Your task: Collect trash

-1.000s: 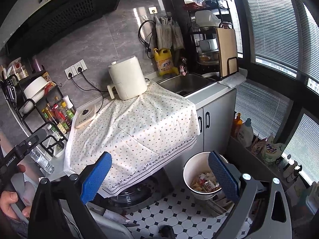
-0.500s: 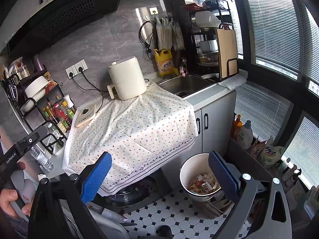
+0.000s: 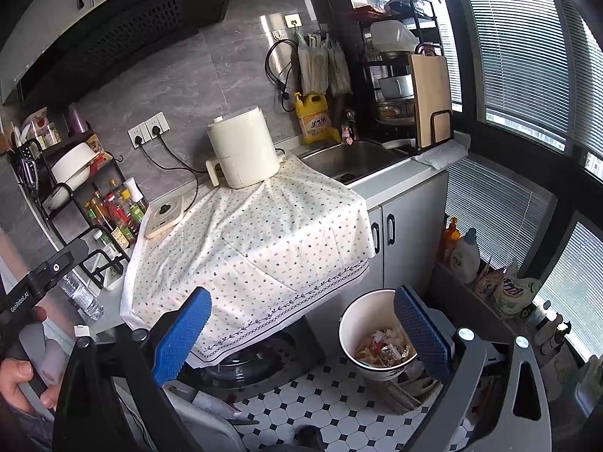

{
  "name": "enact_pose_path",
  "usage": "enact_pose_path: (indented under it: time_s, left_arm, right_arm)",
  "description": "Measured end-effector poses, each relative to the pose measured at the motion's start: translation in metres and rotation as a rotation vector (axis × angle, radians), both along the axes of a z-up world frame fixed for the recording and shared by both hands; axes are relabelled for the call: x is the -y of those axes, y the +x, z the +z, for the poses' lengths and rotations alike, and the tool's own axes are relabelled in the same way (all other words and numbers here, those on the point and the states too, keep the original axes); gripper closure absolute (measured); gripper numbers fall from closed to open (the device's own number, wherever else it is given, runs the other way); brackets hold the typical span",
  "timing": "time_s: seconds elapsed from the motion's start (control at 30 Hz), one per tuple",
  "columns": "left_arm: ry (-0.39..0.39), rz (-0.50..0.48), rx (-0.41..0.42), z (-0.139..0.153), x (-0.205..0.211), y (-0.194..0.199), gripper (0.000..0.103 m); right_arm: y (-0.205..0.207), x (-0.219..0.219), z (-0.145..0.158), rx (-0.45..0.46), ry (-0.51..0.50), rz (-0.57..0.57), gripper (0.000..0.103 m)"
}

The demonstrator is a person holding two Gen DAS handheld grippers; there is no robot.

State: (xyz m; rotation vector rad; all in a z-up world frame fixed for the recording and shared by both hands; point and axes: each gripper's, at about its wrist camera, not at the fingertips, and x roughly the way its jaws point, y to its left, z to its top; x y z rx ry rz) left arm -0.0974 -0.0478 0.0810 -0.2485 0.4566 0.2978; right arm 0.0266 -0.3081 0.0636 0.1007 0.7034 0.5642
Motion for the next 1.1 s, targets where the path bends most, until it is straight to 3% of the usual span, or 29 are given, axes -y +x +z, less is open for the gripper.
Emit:
enact_pose_path:
  time_s: [0.73,1.1]
  left_arm:
    - [-0.006,0.013,0.003,0.001,0.000,0.015,0.006]
    - [-0.013,0.026,-0.058,-0.023,0.002,0.015,0.006]
  right_arm:
    - [0.013,-0.005,-0.004,-0.002,-0.003,-0.008,0.008]
    - [0.012,-0.010,-0.028,-0.051,-0.017,0.017,0.008]
